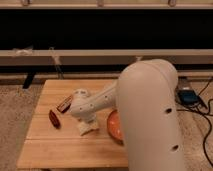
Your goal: Wipe the white sponge on the table
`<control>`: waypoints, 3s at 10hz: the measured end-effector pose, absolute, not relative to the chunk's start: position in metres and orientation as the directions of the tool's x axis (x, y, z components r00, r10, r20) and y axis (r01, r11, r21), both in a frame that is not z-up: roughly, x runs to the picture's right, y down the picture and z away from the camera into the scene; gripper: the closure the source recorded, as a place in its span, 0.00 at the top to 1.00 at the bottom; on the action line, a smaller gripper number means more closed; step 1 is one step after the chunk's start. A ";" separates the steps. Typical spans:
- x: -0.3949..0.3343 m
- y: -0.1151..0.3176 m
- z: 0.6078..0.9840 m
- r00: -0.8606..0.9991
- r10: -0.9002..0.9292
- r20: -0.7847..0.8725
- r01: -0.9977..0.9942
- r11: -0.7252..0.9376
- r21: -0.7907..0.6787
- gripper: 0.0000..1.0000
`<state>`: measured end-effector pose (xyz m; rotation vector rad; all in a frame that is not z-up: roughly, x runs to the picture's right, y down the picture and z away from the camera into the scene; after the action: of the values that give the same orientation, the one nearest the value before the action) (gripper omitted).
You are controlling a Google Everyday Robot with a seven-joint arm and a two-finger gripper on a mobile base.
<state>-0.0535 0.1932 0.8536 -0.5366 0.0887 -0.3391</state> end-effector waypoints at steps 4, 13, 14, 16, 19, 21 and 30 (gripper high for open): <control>-0.008 0.204 0.844 0.958 -0.280 -0.064 0.215 0.845 -0.489 0.00; -0.068 0.234 0.788 0.900 -0.433 0.053 0.414 0.811 -0.413 0.00; -0.080 0.234 0.785 0.885 -0.461 0.069 0.448 0.800 -0.399 0.00; -0.096 0.231 0.783 0.865 -0.495 0.085 0.486 0.784 -0.385 0.00; -0.121 0.225 0.787 0.837 -0.539 0.094 0.532 0.761 -0.371 0.00; -0.136 0.221 0.792 0.815 -0.573 0.084 0.561 0.745 -0.360 0.00; -0.161 0.167 0.832 0.825 -0.565 -0.022 0.530 0.787 -0.316 0.00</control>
<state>-0.1608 0.1666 0.8321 -0.3048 0.1181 -0.5918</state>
